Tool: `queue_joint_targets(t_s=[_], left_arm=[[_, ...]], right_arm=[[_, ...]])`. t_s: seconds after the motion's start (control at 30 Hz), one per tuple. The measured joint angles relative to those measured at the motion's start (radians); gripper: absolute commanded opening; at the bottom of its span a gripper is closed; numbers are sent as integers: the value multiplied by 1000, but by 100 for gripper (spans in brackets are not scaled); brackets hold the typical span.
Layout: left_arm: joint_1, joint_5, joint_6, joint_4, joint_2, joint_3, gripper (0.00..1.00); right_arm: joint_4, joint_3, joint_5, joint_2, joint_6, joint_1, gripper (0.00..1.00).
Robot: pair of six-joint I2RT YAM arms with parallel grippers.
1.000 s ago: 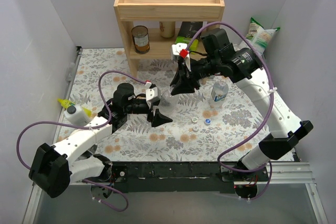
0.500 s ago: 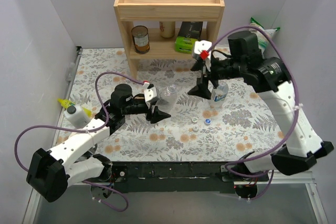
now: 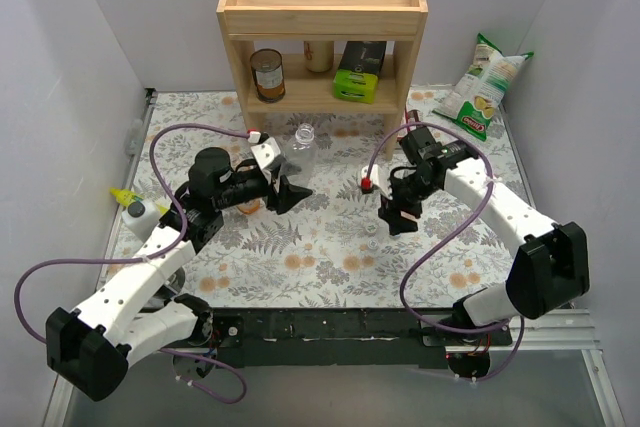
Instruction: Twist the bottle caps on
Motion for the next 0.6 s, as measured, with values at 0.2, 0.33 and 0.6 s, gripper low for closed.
queue_joint_targets(t_s=[0.2, 0.33, 0.6], left_arm=[[53, 25, -21, -50, -3, 11, 0], [96, 65, -25, -81, 5, 17, 0], [126, 112, -9, -120, 14, 20, 0]], right_arm=[[69, -157, 80, -61, -213, -5, 69], [118, -219, 102, -53, -296, -21, 65], [190, -233, 113, 46, -365, -54, 62]])
